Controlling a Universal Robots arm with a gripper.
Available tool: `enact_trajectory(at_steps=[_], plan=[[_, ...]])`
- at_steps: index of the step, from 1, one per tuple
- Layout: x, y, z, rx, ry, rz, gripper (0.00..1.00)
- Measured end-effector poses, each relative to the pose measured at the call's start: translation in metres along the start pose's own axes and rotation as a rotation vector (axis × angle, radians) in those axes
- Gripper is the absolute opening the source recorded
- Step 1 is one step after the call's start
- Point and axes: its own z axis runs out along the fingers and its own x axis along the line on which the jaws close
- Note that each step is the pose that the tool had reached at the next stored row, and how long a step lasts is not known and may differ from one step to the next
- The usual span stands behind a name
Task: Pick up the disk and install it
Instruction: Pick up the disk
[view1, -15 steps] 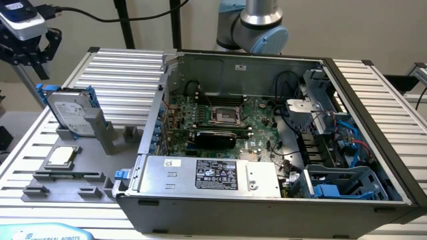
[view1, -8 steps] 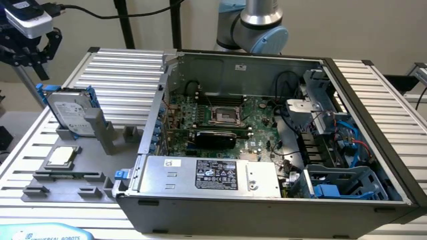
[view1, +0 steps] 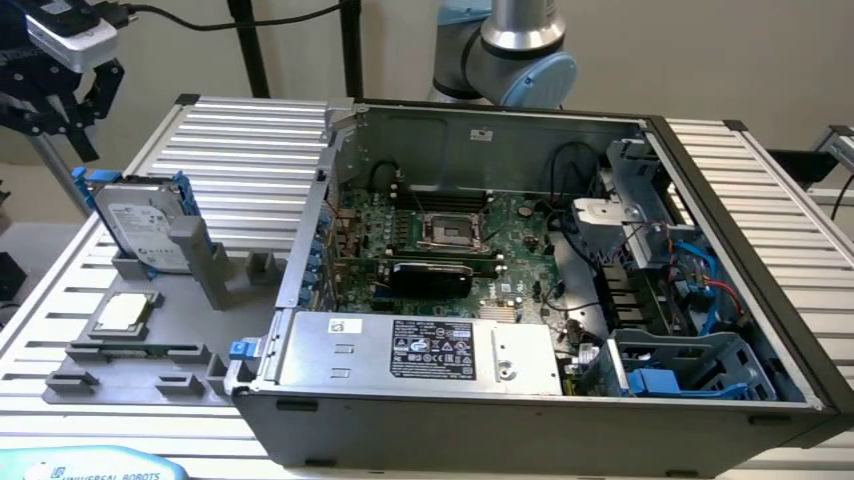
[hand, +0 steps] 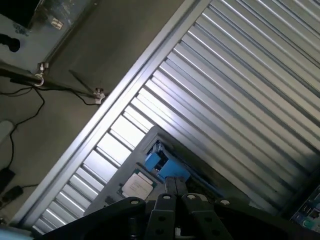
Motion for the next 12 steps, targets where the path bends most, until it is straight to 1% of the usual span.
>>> enact_trajectory(at_steps=[12], plan=[[0.0000, -0.0001, 0.0004, 0.0005, 0.0099, -0.217, 0.11]])
